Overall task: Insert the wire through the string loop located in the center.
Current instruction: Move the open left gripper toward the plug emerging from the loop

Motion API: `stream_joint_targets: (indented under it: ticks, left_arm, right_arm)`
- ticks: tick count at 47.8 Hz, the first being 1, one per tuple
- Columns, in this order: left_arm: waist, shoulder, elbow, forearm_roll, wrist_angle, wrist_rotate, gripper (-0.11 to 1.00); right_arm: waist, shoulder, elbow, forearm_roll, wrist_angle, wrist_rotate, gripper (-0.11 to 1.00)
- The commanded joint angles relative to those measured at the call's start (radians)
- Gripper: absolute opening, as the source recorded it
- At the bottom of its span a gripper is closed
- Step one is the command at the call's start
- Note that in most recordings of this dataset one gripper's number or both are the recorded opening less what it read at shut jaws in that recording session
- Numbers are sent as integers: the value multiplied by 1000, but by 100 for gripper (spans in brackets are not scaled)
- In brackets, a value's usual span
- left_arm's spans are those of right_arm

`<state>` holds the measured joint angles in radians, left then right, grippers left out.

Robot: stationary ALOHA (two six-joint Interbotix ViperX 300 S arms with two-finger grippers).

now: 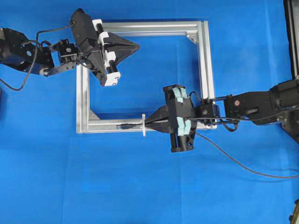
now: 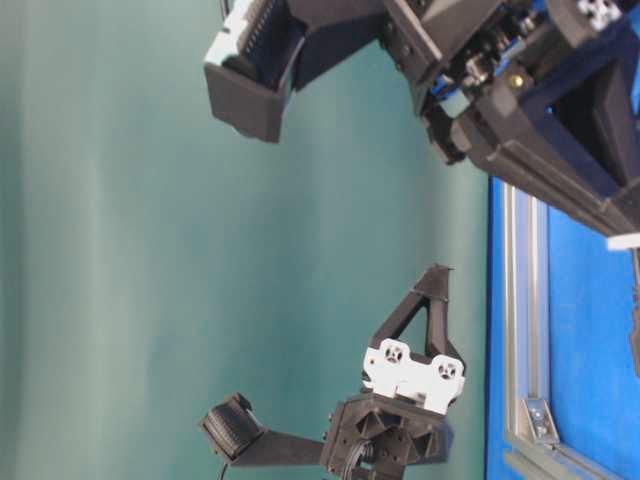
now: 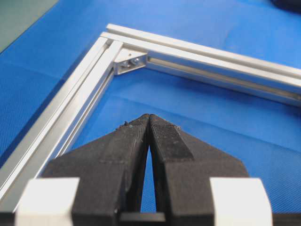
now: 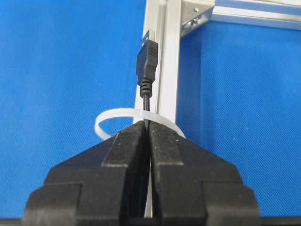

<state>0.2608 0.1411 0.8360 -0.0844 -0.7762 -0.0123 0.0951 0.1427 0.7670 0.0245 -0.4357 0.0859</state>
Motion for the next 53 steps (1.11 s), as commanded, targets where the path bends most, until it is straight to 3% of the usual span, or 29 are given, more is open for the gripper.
stream_joint_targets:
  ticks: [1, 28, 53]
  left_arm:
    - [-3, -29, -14, 2, -9, 0, 0]
    - [-31, -29, -11, 3, -3, -3, 0]
    - [-247, -43, 11, 3, 28, -6, 0]
  right_arm:
    - [-2, -6, -26, -2, -5, 0, -3]
    - [-2, -6, -23, -2, -3, 0, -3]
    - [-2, -5, -20, -2, -3, 0, -3]
